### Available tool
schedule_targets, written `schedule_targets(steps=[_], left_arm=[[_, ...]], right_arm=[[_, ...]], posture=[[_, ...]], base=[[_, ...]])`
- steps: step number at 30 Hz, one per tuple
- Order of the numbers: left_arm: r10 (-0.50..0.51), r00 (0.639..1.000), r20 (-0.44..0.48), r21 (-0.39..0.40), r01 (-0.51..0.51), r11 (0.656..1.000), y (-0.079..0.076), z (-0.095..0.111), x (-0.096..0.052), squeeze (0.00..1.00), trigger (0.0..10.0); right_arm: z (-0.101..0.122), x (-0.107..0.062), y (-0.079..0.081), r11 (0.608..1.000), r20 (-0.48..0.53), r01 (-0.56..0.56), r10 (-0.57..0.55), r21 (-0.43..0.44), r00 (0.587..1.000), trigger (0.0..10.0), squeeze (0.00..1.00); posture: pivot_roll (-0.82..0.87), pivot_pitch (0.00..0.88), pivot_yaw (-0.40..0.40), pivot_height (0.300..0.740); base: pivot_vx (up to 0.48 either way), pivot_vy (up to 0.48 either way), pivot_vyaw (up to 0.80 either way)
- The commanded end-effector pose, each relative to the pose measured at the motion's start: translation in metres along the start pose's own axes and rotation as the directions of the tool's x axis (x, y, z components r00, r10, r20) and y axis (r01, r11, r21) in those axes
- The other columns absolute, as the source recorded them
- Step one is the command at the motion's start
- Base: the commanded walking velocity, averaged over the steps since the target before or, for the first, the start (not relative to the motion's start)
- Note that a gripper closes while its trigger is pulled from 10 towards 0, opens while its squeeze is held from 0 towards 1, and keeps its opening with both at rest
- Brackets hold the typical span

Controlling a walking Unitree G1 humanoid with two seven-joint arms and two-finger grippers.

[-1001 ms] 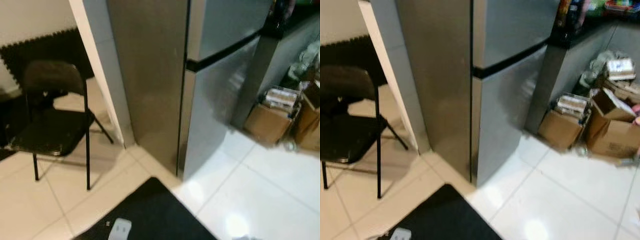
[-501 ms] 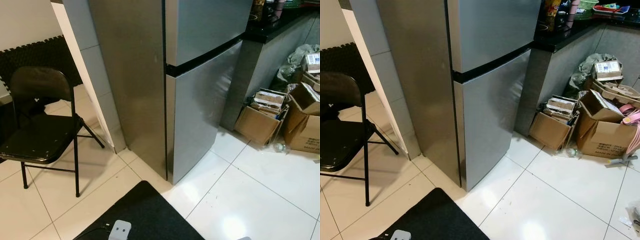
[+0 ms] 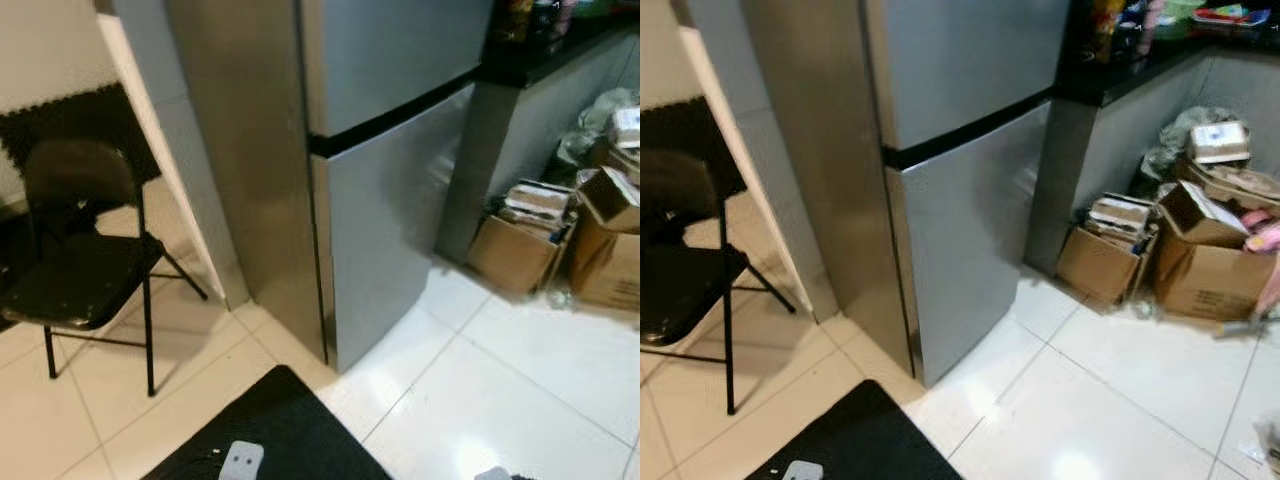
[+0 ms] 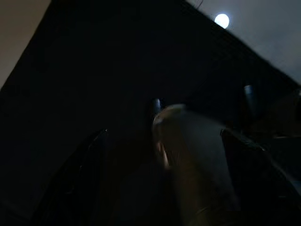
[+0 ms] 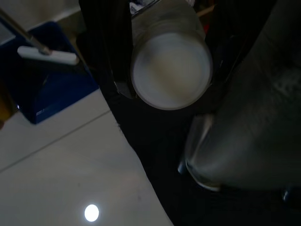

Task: Restocking fridge

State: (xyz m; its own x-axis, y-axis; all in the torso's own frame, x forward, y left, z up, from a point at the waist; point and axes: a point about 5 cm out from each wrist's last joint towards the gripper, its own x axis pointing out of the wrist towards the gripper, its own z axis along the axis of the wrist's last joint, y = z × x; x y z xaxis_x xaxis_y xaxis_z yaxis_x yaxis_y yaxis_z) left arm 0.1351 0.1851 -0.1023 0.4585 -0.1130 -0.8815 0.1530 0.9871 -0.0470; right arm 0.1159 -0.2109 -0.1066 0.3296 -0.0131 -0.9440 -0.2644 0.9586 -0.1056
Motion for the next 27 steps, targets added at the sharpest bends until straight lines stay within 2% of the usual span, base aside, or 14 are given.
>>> schedule_targets(steps=[1,11,27], left_arm=[[0.008,1.000,-0.002,-0.001,-0.008,1.000,0.0020,-0.0016,-0.0007,0.00,10.0],[-0.026,1.000,0.008,0.008,0.026,1.000,-0.0009,-0.0003,-0.0004,0.00,10.0],[-0.035,0.999,0.005,0.026,0.035,0.999,-0.0016,-0.0013,-0.0006,0.00,10.0]], right_arm=[[0.0046,0.0009,0.0041,1.000,0.015,-0.008,0.008,0.010,1.000,10.0,0.00],[0.0047,0.0010,0.0047,1.000,0.015,-0.011,0.011,0.013,1.000,10.0,0.00],[0.0048,0.0011,0.0057,1.000,0.016,-0.016,0.016,0.014,1.000,10.0,0.00]], posture=[[0.04,0.000,-0.010,0.738],[0.04,0.000,-0.009,0.738],[0.04,0.000,-0.008,0.738]], base=[[0.000,0.000,0.00],[0.000,0.000,0.00],[0.259,0.000,0.00]])
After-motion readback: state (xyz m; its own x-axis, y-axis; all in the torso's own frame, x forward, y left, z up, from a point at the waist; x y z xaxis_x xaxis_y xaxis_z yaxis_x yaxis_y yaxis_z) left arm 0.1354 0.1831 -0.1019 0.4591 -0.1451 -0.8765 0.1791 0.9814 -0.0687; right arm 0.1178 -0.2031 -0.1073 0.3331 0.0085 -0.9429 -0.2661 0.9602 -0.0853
